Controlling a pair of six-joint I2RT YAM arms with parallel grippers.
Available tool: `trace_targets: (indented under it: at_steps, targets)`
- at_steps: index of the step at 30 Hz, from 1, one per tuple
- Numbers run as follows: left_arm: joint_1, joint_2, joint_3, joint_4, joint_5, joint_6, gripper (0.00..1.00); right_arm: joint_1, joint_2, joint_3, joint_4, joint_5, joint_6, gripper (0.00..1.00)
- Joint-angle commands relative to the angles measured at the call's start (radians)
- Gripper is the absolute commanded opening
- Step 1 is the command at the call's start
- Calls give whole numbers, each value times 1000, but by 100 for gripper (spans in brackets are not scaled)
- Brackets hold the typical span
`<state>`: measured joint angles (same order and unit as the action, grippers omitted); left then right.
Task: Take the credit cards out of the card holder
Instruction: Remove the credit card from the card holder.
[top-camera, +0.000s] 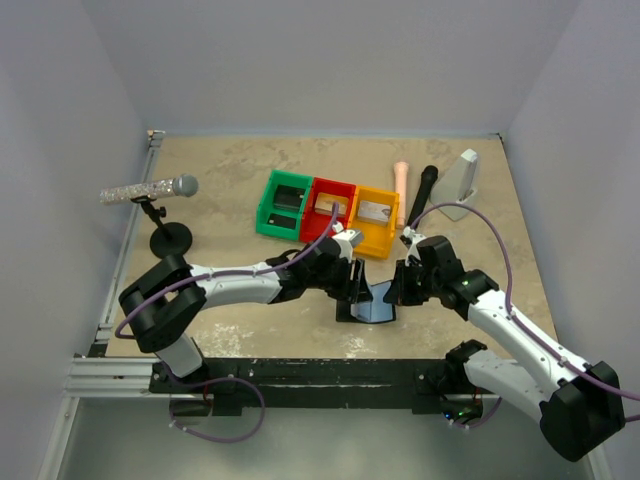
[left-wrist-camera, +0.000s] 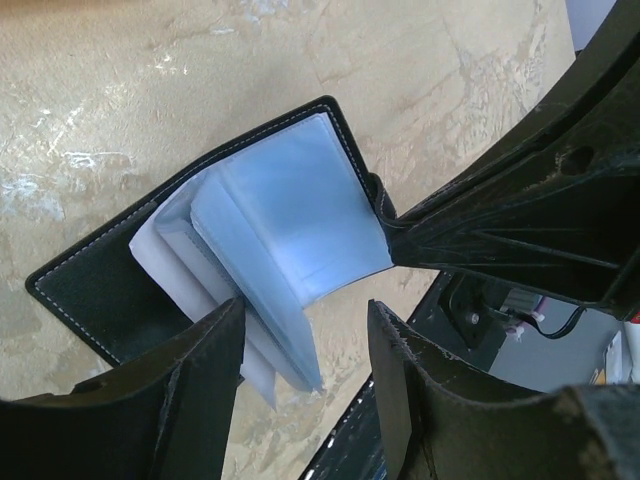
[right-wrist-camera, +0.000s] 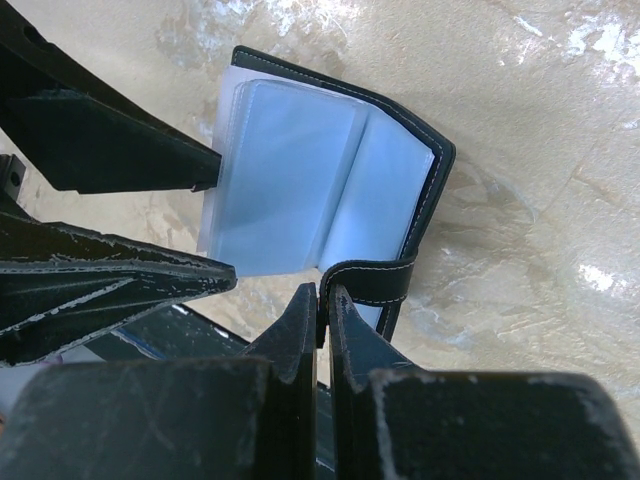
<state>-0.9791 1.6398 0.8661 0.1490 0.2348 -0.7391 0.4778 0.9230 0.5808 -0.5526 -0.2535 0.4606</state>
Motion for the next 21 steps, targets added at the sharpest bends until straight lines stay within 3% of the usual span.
trace_targets:
  at_steps: [1, 21]
  targets:
    - [-10, -5, 50, 23, 21, 24, 56, 5, -1, -7, 31, -18, 7, 0]
    - [-24, 34, 103, -14, 35, 43, 56, 4, 17, -10, 40, -23, 15, 0]
